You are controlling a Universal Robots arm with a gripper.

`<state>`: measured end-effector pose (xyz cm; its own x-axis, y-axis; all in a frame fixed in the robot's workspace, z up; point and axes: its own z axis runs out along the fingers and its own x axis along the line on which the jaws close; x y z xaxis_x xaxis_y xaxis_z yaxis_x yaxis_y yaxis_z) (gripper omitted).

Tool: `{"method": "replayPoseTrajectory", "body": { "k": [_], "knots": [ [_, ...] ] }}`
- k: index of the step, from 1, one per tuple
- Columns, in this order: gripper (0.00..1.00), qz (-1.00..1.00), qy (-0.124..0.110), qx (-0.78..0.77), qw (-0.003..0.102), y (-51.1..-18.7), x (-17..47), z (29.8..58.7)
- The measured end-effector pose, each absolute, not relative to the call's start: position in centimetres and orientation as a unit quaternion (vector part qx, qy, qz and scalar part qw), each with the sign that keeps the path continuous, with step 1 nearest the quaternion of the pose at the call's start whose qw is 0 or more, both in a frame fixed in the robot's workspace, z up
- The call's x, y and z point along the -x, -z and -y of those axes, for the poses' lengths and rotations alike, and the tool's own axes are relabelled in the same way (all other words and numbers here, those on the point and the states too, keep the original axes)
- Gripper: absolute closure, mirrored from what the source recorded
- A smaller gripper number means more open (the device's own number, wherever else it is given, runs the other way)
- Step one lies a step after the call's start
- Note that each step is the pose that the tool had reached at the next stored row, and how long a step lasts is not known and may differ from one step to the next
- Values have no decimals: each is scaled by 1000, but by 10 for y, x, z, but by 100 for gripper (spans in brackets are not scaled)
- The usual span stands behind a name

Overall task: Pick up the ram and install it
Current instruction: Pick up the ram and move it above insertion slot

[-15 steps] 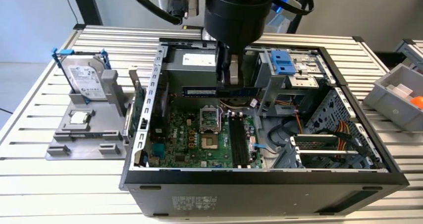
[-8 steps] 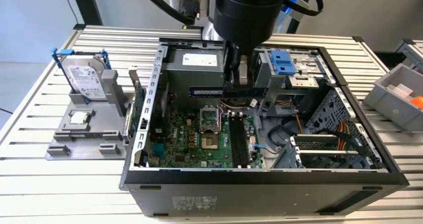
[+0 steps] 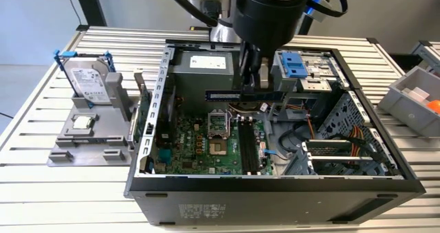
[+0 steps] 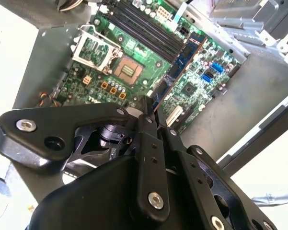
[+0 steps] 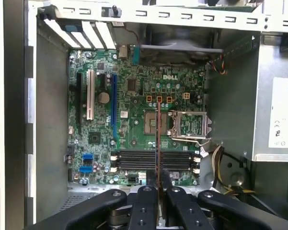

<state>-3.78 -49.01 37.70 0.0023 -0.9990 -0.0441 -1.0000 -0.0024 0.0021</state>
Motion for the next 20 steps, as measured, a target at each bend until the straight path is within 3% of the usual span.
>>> {"method": "replayPoseTrajectory", "body": {
  "k": [20],
  "knots": [
    [100,-706,-16,708,15,-377,8,490]
  ]
}}
